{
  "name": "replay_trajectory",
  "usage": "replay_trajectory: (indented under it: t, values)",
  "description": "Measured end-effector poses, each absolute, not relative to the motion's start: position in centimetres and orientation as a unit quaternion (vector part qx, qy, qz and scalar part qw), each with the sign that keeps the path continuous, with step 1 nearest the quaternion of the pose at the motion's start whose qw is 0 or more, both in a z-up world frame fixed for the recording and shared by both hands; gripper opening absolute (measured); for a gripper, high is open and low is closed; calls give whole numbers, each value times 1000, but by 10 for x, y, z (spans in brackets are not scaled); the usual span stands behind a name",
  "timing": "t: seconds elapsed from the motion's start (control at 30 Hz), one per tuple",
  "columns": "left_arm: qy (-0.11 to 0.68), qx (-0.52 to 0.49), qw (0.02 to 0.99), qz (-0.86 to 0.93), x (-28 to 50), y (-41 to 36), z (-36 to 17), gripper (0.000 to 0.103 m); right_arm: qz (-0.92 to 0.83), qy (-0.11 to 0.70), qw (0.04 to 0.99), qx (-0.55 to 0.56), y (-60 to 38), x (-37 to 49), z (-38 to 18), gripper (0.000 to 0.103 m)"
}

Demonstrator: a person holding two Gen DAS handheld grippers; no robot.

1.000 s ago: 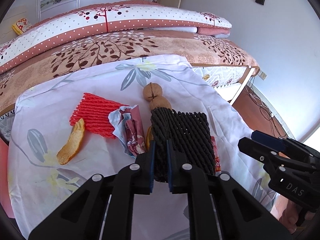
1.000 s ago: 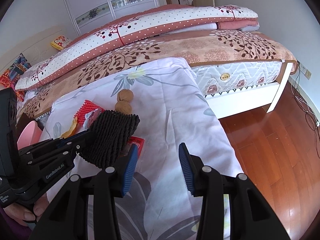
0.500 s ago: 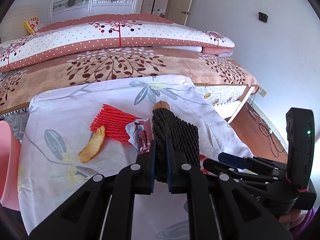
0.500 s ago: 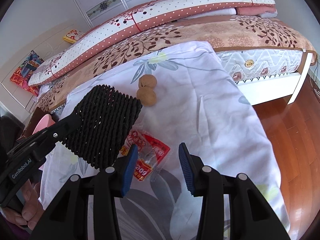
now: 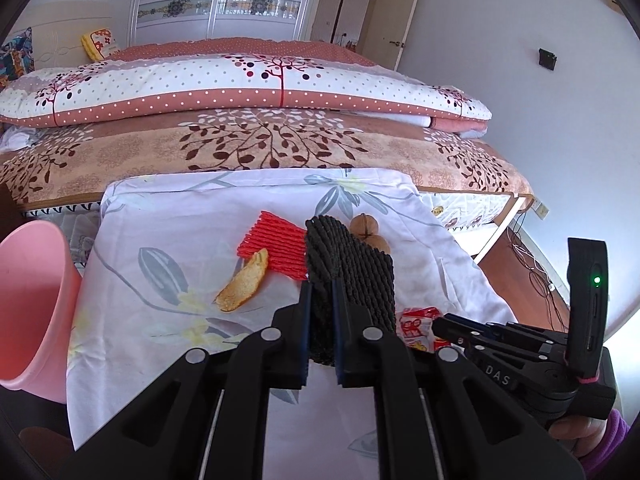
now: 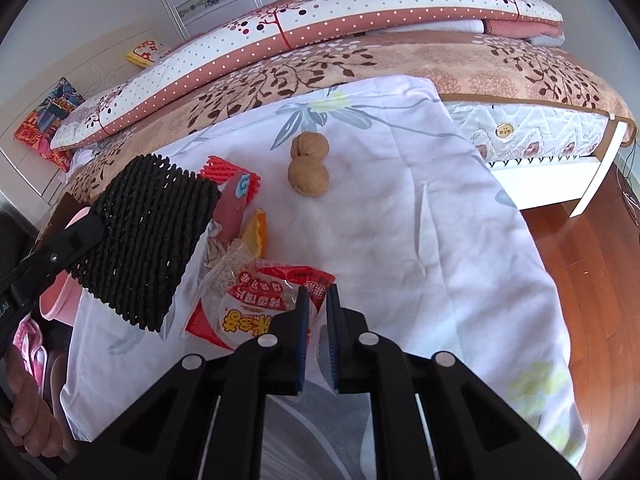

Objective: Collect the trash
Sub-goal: 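Grasp the red-white snack bag with the right tool while the left tool lifts the black mesh, then carry the black mesh and snack bag over the pink bin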

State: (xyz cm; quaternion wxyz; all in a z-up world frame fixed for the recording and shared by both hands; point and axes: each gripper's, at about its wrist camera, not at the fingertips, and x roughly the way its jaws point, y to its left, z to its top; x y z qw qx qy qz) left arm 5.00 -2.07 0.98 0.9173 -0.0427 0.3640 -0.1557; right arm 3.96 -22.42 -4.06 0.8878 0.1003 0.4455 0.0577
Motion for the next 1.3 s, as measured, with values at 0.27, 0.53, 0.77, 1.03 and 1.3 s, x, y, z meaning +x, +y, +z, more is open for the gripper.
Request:
replay_trajectory:
  t: [0.27, 0.53, 0.77, 1.03, 1.3]
  values:
    - [345, -58, 929, -118, 43, 13, 19, 9, 73, 394, 914, 68, -195, 35, -2, 6]
    - [334, -65, 939, -49, 41, 59, 22, 9, 121, 392, 912, 24, -133, 51, 7, 7]
    - [318, -66, 946, 9, 33, 102, 27, 9, 168, 379, 910, -7, -67, 63, 16, 7]
    - [308, -69, 946, 67, 25, 147, 26, 9, 208, 371, 904, -42, 1, 72, 21, 7]
    - [311, -77, 939, 127, 19, 195, 18, 9, 241, 376, 892, -65, 58, 80, 15, 7]
